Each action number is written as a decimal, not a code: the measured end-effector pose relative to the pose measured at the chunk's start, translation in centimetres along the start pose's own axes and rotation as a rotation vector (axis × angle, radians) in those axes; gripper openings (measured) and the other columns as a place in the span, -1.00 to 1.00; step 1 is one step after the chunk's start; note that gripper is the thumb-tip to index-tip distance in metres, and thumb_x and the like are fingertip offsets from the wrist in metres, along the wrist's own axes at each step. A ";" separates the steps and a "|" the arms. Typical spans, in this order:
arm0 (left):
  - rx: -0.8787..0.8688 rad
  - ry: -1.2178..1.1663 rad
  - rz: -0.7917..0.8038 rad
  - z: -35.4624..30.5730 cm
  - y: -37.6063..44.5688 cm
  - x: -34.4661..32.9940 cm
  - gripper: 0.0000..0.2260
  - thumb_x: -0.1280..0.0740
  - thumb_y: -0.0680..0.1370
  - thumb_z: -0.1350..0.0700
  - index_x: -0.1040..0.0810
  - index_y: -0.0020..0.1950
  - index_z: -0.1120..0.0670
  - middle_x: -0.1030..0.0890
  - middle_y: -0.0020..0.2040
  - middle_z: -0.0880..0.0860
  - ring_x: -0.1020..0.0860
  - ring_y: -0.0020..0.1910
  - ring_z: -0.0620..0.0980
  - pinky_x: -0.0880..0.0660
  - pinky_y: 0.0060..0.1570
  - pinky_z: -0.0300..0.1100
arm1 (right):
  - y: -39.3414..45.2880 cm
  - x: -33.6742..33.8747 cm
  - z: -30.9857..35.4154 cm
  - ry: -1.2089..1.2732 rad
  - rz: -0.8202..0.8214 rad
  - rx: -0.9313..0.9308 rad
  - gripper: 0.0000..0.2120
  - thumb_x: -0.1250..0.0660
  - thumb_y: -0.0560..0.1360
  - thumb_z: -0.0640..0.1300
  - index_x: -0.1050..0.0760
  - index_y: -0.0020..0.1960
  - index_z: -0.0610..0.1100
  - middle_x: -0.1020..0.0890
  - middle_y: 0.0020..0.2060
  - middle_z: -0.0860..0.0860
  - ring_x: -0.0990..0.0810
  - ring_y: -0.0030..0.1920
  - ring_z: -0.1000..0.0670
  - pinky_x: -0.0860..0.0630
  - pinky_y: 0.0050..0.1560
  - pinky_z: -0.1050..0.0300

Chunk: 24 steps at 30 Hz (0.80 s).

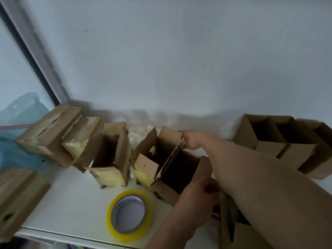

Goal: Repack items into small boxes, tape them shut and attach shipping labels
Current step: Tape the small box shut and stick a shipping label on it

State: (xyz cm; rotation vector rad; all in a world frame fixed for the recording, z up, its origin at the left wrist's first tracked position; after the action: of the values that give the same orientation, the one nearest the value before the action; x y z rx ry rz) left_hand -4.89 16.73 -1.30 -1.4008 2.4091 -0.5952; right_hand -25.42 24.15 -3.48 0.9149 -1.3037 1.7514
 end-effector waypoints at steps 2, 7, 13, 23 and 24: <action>-0.004 -0.010 0.004 -0.2 -0.1 0.0 -0.81 -0.29 0.60 0.24 -0.56 0.11 -0.03 -0.60 0.08 0.03 -0.63 -0.16 -0.06 -0.66 -0.21 -0.10 | 0.4 0.0 -0.1 -0.044 -0.040 0.006 -0.37 -0.36 0.54 -0.10 -0.20 0.54 -0.02 -0.49 0.35 -0.09 -0.48 0.30 -0.16 -0.42 0.27 0.06; -0.025 0.020 0.018 0.1 0.2 0.1 -0.76 -0.25 0.60 0.25 -0.56 0.06 -0.09 -0.62 0.04 0.02 -0.67 -0.19 -0.09 -0.66 -0.21 -0.13 | 0.4 -0.2 -1.4 -0.064 -0.201 -0.068 -0.67 -0.38 0.53 -0.04 -0.50 0.27 -0.05 -0.55 0.20 -0.12 -0.57 0.13 -0.16 -0.50 0.09 0.06; -0.076 0.050 0.010 -0.4 -0.3 0.1 -0.85 -0.29 0.61 0.18 -0.55 0.11 -0.05 -0.58 0.06 -0.03 -0.63 -0.15 -0.08 -0.65 -0.17 -0.17 | -2.9 1.4 -2.7 0.260 -0.210 -0.072 -0.85 -0.23 0.63 -0.06 -0.42 0.12 -0.13 -0.60 0.01 -0.12 -0.67 -0.07 -0.11 -0.64 -0.03 -0.07; -0.114 0.091 -0.043 -1.2 -1.5 -0.3 -0.87 -0.31 0.59 0.20 -0.57 0.08 -0.01 -0.60 0.02 0.02 -0.64 -0.16 -0.03 -0.55 -0.32 -0.30 | -14.1 3.9 -3.8 0.505 -0.356 0.017 -0.92 -0.36 0.56 -0.12 -0.49 -0.03 -0.12 -0.65 -0.10 -0.04 -0.69 -0.18 0.06 -0.60 -0.08 0.05; -0.117 0.098 -0.051 -1.2 -1.6 -0.3 -0.87 -0.31 0.60 0.20 -0.57 0.08 0.00 -0.60 0.03 0.02 -0.64 -0.17 -0.03 -0.55 -0.33 -0.30 | -15.5 3.9 -3.9 0.502 -0.373 0.023 -0.91 -0.37 0.55 -0.13 -0.50 -0.03 -0.13 -0.65 -0.11 -0.03 -0.68 -0.19 0.08 -0.60 -0.09 0.06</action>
State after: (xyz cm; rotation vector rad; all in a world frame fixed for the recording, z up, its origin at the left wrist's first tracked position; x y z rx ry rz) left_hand -4.10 16.52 0.55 -1.5170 2.5282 -0.5554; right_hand -13.97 31.52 5.74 0.6225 -0.7372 1.5641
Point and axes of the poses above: each hand's wrist, its own y-axis towards the middle knuckle, its own x-axis out of the back of the hand, z = x × y, the point moved 5 cm from there along y, towards the middle knuckle
